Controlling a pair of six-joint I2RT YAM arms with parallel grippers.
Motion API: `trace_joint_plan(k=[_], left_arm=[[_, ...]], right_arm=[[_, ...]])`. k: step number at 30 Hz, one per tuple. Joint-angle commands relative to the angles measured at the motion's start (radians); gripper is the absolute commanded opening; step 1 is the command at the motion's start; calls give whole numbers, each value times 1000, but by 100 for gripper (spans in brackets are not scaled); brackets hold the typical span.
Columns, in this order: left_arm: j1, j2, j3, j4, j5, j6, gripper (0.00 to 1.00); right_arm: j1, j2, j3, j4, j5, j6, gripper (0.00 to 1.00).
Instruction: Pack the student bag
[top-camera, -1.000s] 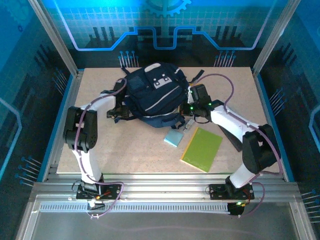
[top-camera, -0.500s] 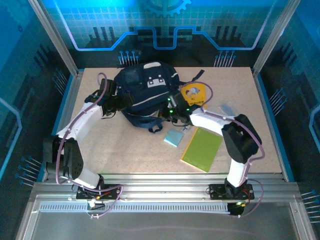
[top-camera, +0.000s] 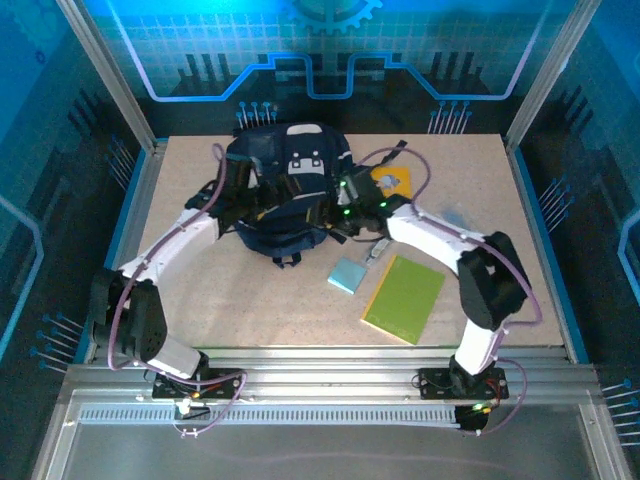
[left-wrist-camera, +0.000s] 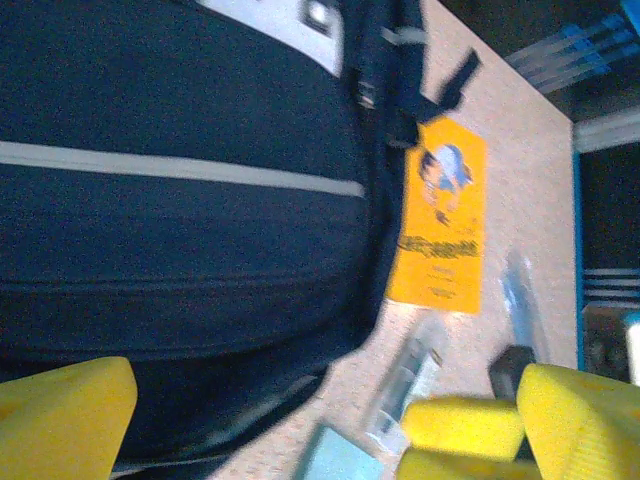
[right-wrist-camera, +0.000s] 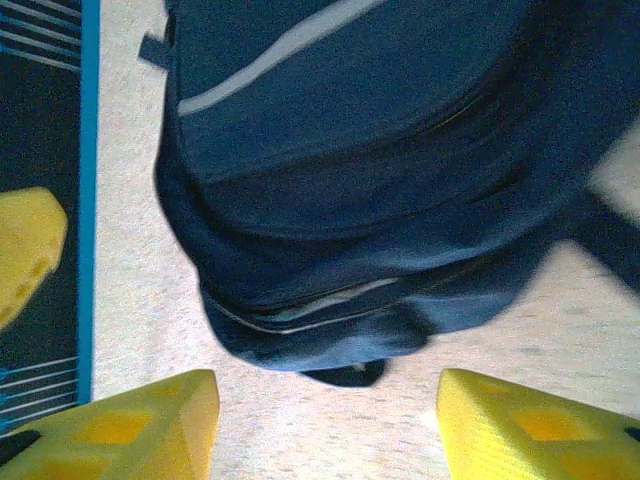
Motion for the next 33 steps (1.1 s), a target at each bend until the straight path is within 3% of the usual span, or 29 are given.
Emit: trace_joint_plan(k=[1,7,13,23,33], left_arm=[[-96,51,41,109,-10,-61,99],[-247,217,120,256,-115,-142,99],[-360,479,369,201,-172,-143,97],[-391,806,734,1,-295,-108,82],[-361,971,901,-152,-312,-92,77]], right_arm=[[-121,-78,29,-237,79,-232,63],[-374,-14,87,-362,55,-434,65],[-492,141,149,-340,105,-522,66],[-544,338,254,-262,12,-536,63],[-532,399,265,-206,-100,-519,58]])
